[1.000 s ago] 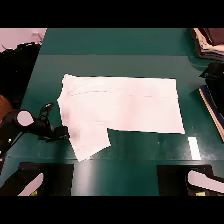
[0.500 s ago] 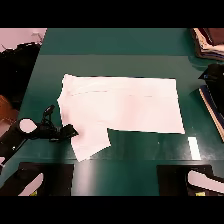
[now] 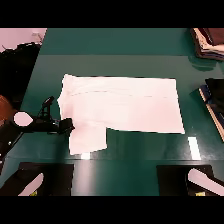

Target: Fold the shirts.

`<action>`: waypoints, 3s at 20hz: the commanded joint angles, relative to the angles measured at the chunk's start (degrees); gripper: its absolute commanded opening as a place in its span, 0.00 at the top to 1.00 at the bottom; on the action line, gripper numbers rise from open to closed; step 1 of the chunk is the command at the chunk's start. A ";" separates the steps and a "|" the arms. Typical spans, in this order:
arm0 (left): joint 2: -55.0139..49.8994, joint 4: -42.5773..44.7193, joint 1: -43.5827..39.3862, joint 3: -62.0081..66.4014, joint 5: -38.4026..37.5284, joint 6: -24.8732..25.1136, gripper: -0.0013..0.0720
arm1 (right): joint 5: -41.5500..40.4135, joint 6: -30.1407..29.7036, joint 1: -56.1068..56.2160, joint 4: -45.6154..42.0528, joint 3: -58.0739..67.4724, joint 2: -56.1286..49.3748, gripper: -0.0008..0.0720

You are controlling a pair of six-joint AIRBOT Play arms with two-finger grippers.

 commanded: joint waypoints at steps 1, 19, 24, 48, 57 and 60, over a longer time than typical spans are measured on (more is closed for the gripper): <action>0.04 -0.17 -0.02 1.53 0.04 0.46 0.95 | -4.09 -0.09 -5.70 0.96 -17.73 3.54 0.36; 5.27 6.12 -0.02 5.01 -6.19 -1.16 0.96 | -13.70 -5.11 2.80 9.42 -30.71 10.71 0.97; 19.76 10.05 -0.02 5.11 -23.02 -6.58 0.96 | -4.00 -5.01 2.80 -2.34 -30.69 24.30 0.97; -26.03 9.42 -0.02 28.89 14.56 3.41 0.38 | -10.34 -2.54 15.13 9.68 17.92 -22.47 0.55; -25.99 1.97 -0.04 34.88 1.49 5.14 0.95 | -1.55 -9.79 1.55 11.52 14.62 -22.34 0.46; -26.03 -3.52 -1.07 34.88 1.84 7.15 0.95 | -1.77 -13.77 -2.82 17.81 10.27 -25.64 0.46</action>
